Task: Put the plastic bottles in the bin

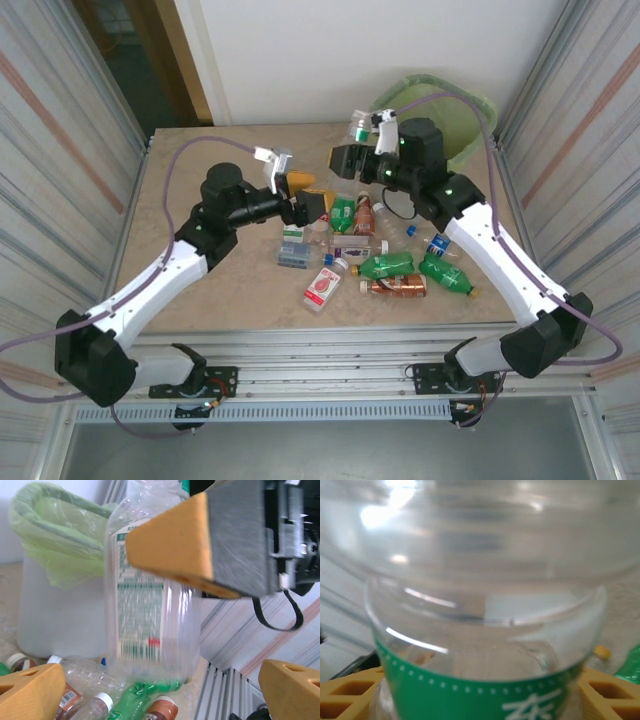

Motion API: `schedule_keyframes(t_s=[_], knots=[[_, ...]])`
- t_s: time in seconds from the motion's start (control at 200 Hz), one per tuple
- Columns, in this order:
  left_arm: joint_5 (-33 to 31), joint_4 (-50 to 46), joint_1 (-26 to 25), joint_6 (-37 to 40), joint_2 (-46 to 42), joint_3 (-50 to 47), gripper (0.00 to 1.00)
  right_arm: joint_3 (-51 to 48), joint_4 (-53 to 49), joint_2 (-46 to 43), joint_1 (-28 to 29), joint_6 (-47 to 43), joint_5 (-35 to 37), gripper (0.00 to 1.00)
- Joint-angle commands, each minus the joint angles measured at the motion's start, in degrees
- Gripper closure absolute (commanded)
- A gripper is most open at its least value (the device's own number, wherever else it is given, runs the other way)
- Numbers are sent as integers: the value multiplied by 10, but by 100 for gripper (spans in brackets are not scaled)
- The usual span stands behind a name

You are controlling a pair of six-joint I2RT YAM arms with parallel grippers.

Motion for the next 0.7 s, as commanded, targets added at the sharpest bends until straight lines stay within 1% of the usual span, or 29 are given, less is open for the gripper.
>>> schedule_keyframes(t_s=[0.0, 0.15, 0.326, 0.456, 0.696], knots=[[-54, -15, -2, 47, -42, -13, 1, 42, -45, -32, -39, -29, 25, 57], [-134, -28, -2, 93, -80, -44, 1, 59, -71, -53, -106, -38, 45, 56], [-222, -76, -1, 143, -107, -53, 1, 78, -102, -65, -172, -53, 70, 55], [-248, -91, 0, 155, -113, -52, 1, 89, -115, -61, -212, -76, 87, 54], [-254, -100, 5, 143, -119, -66, 1, 135, -143, -10, -261, -113, 84, 54]])
